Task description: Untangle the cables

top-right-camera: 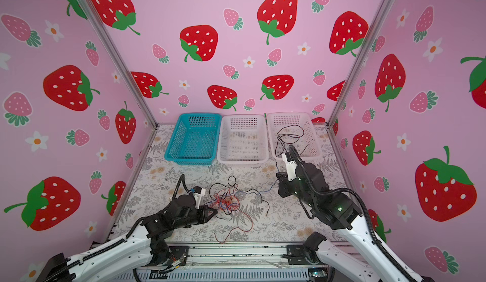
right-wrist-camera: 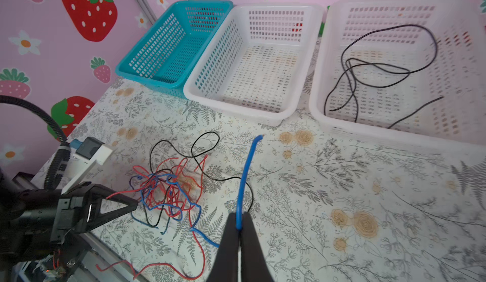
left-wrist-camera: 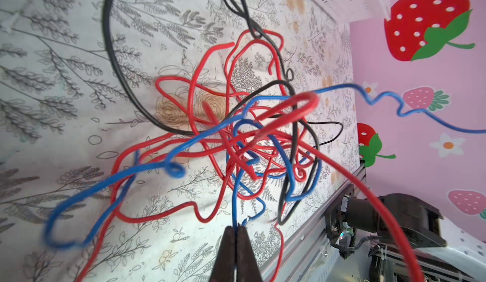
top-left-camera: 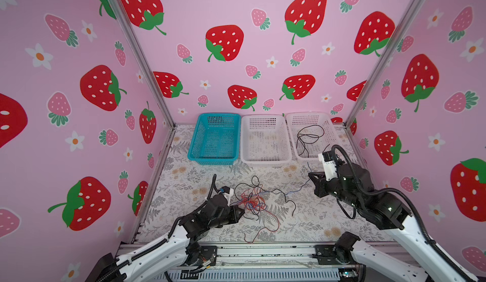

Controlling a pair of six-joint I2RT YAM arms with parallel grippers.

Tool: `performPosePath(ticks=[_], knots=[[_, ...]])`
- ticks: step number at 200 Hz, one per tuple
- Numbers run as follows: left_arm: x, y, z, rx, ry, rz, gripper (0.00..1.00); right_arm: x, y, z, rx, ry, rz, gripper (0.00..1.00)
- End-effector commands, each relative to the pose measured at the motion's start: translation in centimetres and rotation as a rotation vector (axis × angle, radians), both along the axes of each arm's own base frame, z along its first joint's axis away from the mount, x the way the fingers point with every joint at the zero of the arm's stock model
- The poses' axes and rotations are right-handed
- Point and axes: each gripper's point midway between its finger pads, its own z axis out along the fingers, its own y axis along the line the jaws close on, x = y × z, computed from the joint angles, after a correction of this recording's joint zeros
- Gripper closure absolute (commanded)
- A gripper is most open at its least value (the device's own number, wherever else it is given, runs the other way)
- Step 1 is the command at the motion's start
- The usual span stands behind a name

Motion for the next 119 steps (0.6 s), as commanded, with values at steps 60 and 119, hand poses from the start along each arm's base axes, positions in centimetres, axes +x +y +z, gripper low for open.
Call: performPosePath(ticks=[60,119], knots=[[-0.2,-1.5,10.6,-0.341,-0.235,-0.047,1.0,1.8,-6.9,1.0,-0.159,-0.082,-0.341,1.0],[-1.7,-2.7,16.4,-0.476,-0.309,-0.161,1.0,2.4,-4.4,-2.0,-0.122,-0.013,-0.282,1.0]])
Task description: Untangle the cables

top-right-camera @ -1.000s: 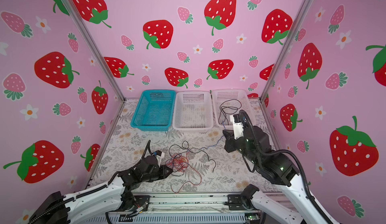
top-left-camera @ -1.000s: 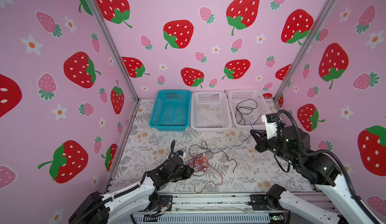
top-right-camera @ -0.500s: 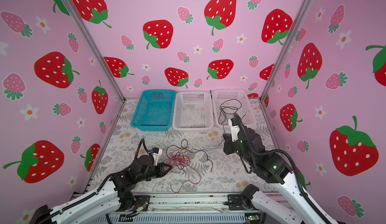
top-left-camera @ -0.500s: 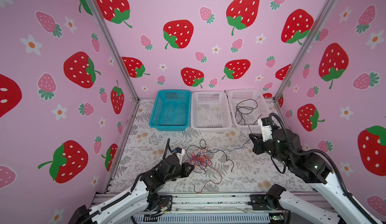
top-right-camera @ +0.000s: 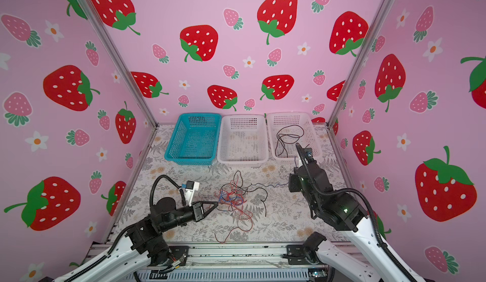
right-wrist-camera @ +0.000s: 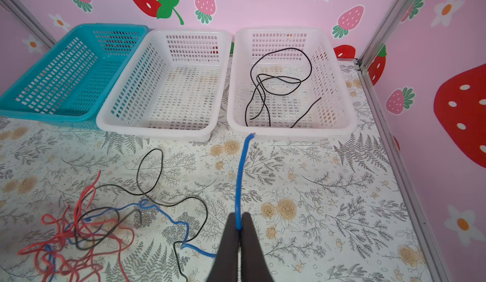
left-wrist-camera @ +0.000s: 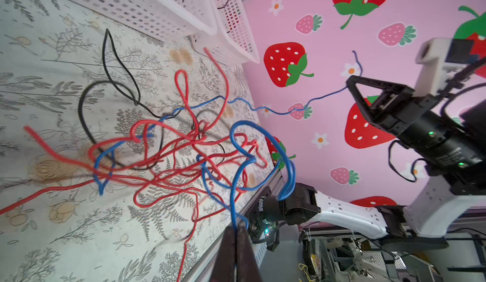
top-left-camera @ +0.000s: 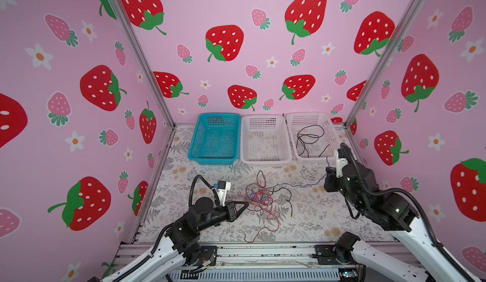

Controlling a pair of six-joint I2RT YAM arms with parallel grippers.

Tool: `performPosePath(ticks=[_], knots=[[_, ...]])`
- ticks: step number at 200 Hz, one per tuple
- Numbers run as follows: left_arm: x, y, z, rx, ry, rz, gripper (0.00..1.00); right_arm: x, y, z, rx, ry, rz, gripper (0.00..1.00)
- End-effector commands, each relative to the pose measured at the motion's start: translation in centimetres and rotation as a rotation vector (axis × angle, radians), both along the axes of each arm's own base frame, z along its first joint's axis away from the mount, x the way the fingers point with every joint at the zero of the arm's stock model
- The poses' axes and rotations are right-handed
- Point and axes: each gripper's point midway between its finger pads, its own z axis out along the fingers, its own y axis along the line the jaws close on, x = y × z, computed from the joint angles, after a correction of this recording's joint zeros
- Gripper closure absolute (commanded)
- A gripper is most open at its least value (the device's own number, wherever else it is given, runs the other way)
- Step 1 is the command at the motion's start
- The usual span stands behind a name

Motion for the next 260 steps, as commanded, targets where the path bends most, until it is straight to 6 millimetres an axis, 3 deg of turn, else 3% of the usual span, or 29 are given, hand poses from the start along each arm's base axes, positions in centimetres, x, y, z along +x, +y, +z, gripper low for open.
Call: performPosePath(ticks=[1,34,47,82,102,110,146,187,260], knots=[[-0.7,-0.7,6.2,-0.136,-0.106,-0.061,1.0,0.3,0.7,-1.2,0.033,0.026,0.0,1.0],[-0.7,-0.9,7.7,-0.172,-0.12,-0.07,1.0,-0.2,3.6,0.2,0.204,-0.026,0.123,1.0],[-0.8,-1.0,8.4,-0.193,-0.128,-0.074,1.0,0.0,4.2,-0.2,0.221,-0.026,0.142,1.0],[-1.0,-1.2,10.6,-0.187,-0.15,-0.096,1.0,1.5,5.3,-6.0,0.093,0.107,0.111,1.0],[-1.0,-1.4,10.7,-0.164,-0.144,-0.101,1.0,1.3,6.3,-7.6,0.111,0.126,0.155,1.0],[-0.8,-1.3,10.6,-0.153,-0.136,-0.09,1.0,1.1,6.7,-7.4,0.128,0.114,0.189,0.99],[0.1,-0.9,8.8,-0.101,-0.07,-0.031,1.0,-0.4,8.4,-5.5,0.185,0.083,0.331,0.65],[0.5,-2.1,8.0,-0.087,-0.029,-0.055,1.0,-3.8,11.4,-1.0,0.334,0.006,0.603,0.42],[1.6,-2.6,6.5,-0.011,0.058,-0.027,1.0,-5.7,13.2,0.3,0.264,-0.01,0.785,0.33]])
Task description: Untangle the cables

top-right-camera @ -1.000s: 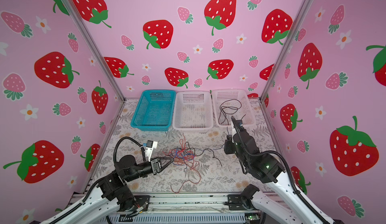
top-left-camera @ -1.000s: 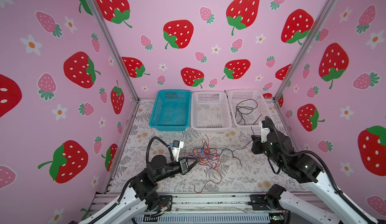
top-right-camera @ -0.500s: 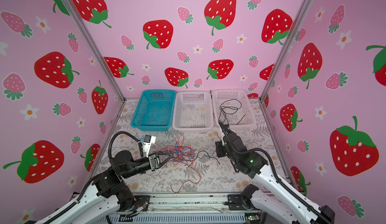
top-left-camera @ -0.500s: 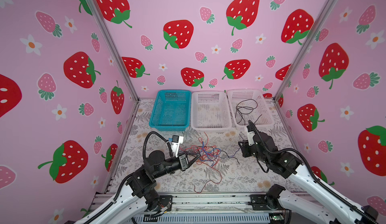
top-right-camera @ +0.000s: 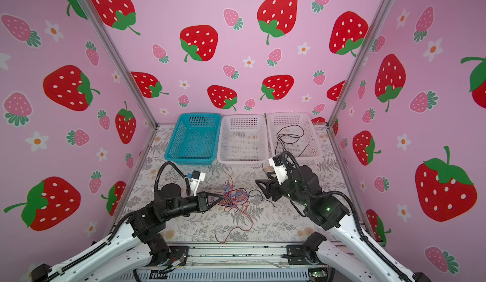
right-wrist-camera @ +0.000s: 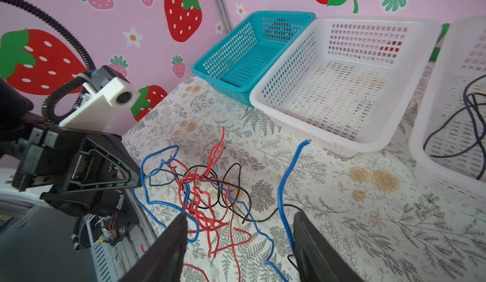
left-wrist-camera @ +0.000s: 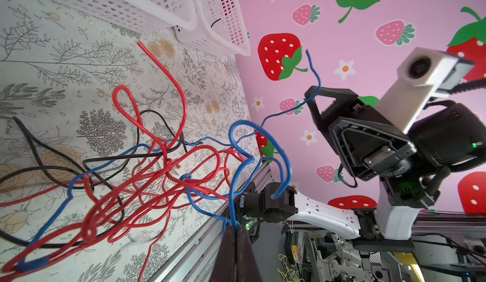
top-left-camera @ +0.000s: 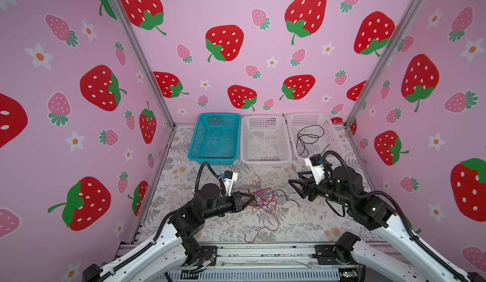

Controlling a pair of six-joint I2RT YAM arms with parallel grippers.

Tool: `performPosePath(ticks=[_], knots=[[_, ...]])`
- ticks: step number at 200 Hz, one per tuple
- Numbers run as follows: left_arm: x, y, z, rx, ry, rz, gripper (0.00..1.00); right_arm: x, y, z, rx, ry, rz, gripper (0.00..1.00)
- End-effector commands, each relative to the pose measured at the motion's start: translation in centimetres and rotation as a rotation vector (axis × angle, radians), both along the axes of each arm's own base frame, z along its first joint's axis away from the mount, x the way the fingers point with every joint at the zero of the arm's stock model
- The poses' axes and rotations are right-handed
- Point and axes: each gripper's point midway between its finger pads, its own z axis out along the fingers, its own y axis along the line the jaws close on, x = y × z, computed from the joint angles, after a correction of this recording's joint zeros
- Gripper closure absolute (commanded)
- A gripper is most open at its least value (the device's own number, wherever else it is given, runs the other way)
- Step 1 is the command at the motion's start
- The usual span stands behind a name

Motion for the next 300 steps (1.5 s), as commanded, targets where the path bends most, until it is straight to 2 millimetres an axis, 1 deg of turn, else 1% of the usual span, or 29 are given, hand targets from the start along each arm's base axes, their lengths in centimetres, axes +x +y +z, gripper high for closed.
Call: performPosePath(ticks=[1,11,25,31,42,60,90,107,121,124,130,146,159,177,178,180,193,218,227,247,258,267,269,273,286,300], knots=[[0.4,-0.4,3.0,-0.051,-0.035,0.008,1.0,-1.4,1.2,1.4,-0.01,-0.049,0.115,0.33],[0.5,-0.5,3.0,-0.049,-0.032,0.006,1.0,-1.5,1.4,1.4,-0.027,-0.056,0.116,0.3],[0.6,-0.6,3.1,-0.044,-0.035,0.004,1.0,1.0,-0.3,0.8,-0.099,-0.064,-0.071,0.29],[0.6,-0.6,3.1,-0.042,-0.034,0.006,1.0,1.3,-0.6,0.6,-0.123,-0.071,-0.088,0.29],[0.7,-0.7,3.1,-0.046,-0.033,0.008,1.0,0.6,0.2,0.5,-0.12,-0.067,-0.026,0.29],[0.9,-1.0,3.0,-0.048,-0.027,0.002,1.0,-1.4,2.2,0.5,-0.065,-0.05,0.1,0.28],[1.0,-1.5,3.3,-0.054,-0.022,-0.012,1.0,-2.5,3.8,-0.2,-0.079,-0.06,0.171,0.29],[1.0,-1.6,3.6,-0.057,-0.027,-0.014,1.0,-3.5,5.1,-1.5,-0.071,-0.018,0.246,0.3],[1.0,-1.6,3.8,-0.058,-0.03,-0.015,1.0,-3.2,5.2,-3.0,-0.107,0.018,0.233,0.31],[0.9,-1.6,3.8,-0.059,-0.03,-0.015,1.0,-3.1,5.5,-4.0,-0.133,0.039,0.236,0.31],[0.9,-1.6,3.8,-0.061,-0.03,-0.015,1.0,-3.2,5.7,-4.8,-0.148,0.057,0.249,0.32],[0.9,-1.5,3.8,-0.063,-0.029,-0.015,1.0,-4.2,6.3,-5.8,-0.146,0.085,0.292,0.32],[0.9,-1.5,3.7,-0.063,-0.026,-0.017,1.0,-4.5,6.6,-5.9,-0.155,0.079,0.297,0.32],[0.8,-1.6,3.6,-0.063,-0.022,-0.021,1.0,-4.2,6.5,-5.8,-0.165,0.06,0.275,0.32],[0.8,-1.6,3.5,-0.063,-0.021,-0.021,1.0,-4.1,6.7,-5.4,-0.15,0.048,0.276,0.32],[0.8,-1.7,3.6,-0.064,-0.021,-0.022,1.0,-4.0,6.8,-5.3,-0.145,0.042,0.276,0.32],[0.8,-1.8,3.5,-0.066,-0.016,-0.029,1.0,-4.1,7.1,-5.2,-0.135,0.04,0.281,0.33],[0.7,-2.1,3.3,-0.061,-0.009,-0.046,1.0,-4.2,7.7,-5.3,-0.135,0.025,0.281,0.41],[0.6,-2.2,3.1,-0.056,-0.002,-0.051,1.0,-4.1,7.7,-5.4,-0.145,0.014,0.272,0.41],[0.5,-2.3,2.8,-0.047,0.008,-0.061,1.0,-3.9,7.8,-5.0,-0.156,-0.036,0.237,0.44],[0.5,-2.3,2.7,-0.046,0.011,-0.066,1.0,-4.2,8.1,-4.6,-0.147,-0.059,0.245,0.45],[0.4,-2.4,2.6,-0.046,0.013,-0.069,1.0,-4.5,8.4,-4.5,-0.138,-0.067,0.263,0.48],[0.4,-2.4,2.6,-0.046,0.012,-0.07,1.0,-4.7,8.5,-4.5,-0.138,-0.068,0.269,0.51],[0.4,-2.5,2.6,-0.047,0.013,-0.071,1.0,-4.8,8.7,-4.6,-0.138,-0.068,0.278,0.53],[0.4,-2.6,2.8,-0.051,0.01,-0.075,1.0,-5.1,9.1,-5.1,-0.157,-0.066,0.29,0.6],[0.4,-2.6,3.0,-0.053,0.004,-0.079,1.0,-5.3,9.4,-5.8,-0.179,-0.062,0.297,0.72]])
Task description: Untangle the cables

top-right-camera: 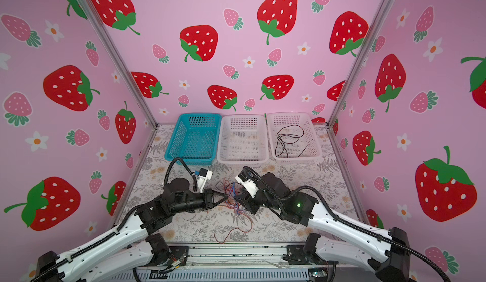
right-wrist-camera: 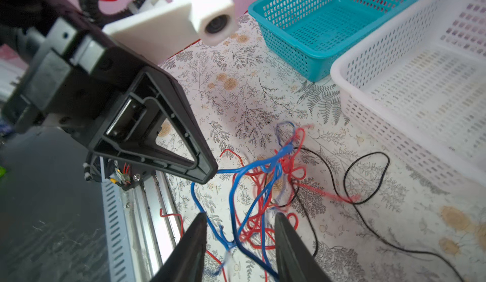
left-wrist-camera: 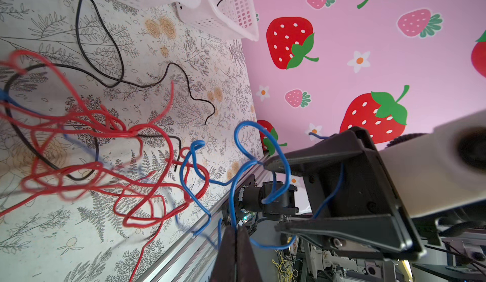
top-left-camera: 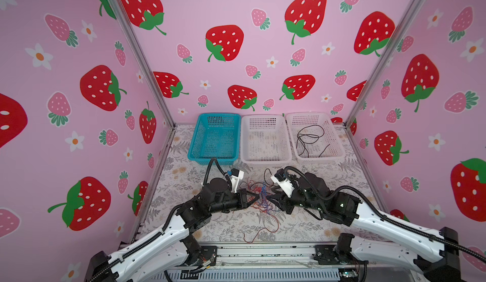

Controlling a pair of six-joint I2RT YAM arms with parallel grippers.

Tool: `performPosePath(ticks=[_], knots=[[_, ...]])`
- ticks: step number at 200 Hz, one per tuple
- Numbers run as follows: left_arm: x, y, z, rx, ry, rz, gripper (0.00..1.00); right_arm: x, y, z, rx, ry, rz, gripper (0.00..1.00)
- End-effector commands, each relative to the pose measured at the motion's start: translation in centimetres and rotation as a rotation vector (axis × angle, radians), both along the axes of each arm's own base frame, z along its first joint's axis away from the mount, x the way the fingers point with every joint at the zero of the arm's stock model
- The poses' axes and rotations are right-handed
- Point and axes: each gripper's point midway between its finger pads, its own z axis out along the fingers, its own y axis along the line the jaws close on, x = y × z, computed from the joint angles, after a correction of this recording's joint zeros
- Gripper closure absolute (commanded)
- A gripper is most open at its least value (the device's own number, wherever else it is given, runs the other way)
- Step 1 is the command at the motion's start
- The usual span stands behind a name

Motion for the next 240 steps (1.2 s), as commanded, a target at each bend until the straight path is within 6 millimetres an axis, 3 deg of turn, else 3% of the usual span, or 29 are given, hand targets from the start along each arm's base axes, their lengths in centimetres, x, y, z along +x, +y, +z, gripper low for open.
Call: performPosePath(ticks=[1,43,56,88,103,117,161,185,206,220,240], knots=[[-0.1,-0.8,3.6,-0.079,-0.065,-0.033,1.0,-0.1,0.7,-0.7,-0.024,-0.033,0.014,0.73],[-0.3,-0.4,3.3,-0.07,-0.071,-0.032,0.99,0.7,0.1,0.0,-0.024,-0.075,-0.054,1.0],[-0.3,-0.3,3.0,-0.064,-0.07,-0.026,0.95,1.2,-0.4,0.7,-0.012,-0.094,-0.089,1.0],[-0.5,-0.2,2.3,-0.065,-0.07,-0.028,0.66,1.0,-0.8,2.7,0.071,-0.103,-0.098,1.0],[-0.6,-0.2,2.1,-0.068,-0.073,-0.034,0.58,0.6,-0.6,3.2,0.101,-0.087,-0.085,1.0],[-0.7,-0.2,1.9,-0.067,-0.084,-0.046,0.54,0.4,-1.3,5.1,0.166,-0.091,-0.098,1.0],[-1.2,-0.2,0.4,-0.053,-0.083,-0.073,0.51,0.4,-2.5,8.7,0.307,-0.074,-0.151,1.0],[-1.2,0.0,-0.3,-0.047,-0.076,-0.062,0.51,1.5,-3.1,7.4,0.22,-0.101,-0.21,1.0],[-1.1,0.1,-0.8,-0.041,-0.074,-0.049,0.5,1.3,-2.4,6.8,0.191,-0.071,-0.191,1.0],[-0.9,0.0,-0.9,-0.049,-0.081,-0.047,0.5,1.0,-2.3,8.3,0.239,-0.066,-0.18,1.0],[-0.7,-0.5,-1.0,-0.061,-0.091,-0.055,0.48,0.9,-2.9,12.3,0.32,-0.099,-0.181,1.0]])
